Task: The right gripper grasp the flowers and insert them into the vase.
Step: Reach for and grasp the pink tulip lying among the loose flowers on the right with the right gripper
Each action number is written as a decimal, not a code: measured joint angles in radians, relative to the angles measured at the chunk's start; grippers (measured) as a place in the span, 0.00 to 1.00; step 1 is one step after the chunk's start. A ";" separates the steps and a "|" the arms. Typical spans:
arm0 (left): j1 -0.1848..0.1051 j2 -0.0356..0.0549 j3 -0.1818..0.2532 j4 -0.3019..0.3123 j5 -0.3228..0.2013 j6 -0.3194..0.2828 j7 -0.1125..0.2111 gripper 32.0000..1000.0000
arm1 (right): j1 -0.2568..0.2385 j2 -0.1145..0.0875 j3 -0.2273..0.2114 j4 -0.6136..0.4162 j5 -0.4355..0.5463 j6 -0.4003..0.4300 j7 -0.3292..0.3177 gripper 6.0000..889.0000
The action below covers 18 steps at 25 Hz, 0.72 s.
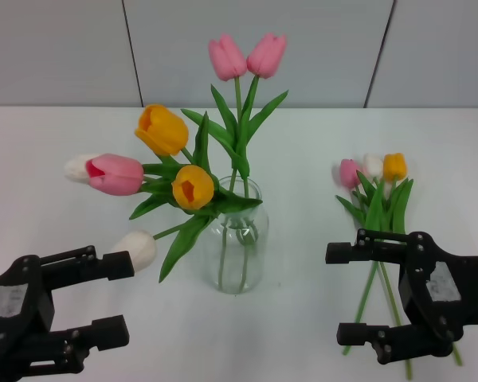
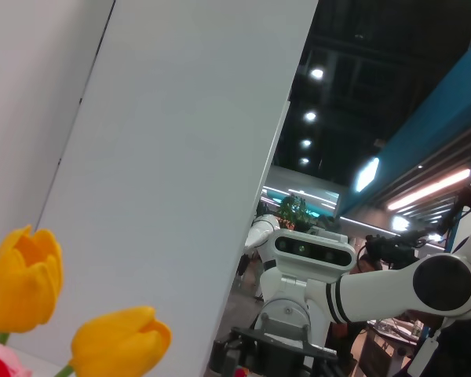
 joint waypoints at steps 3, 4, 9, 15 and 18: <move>0.000 0.0000 0.000 0.000 0.001 0.000 0.000 0.79 | 0.000 0.000 0.000 0.001 0.000 0.002 0.001 0.93; 0.000 0.0000 0.000 0.000 0.002 0.000 0.000 0.79 | 0.000 0.000 0.000 0.001 0.000 0.002 0.001 0.93; 0.000 0.0000 0.000 0.000 0.002 0.000 0.000 0.79 | 0.000 0.000 0.000 -0.002 -0.010 0.003 0.006 0.93; 0.000 -0.0006 -0.002 0.000 0.003 0.000 0.000 0.79 | -0.001 0.000 0.001 -0.004 -0.012 0.012 0.017 0.93; 0.000 -0.0009 -0.003 0.000 0.004 0.000 0.000 0.79 | -0.004 0.000 0.007 -0.009 -0.012 0.036 0.053 0.93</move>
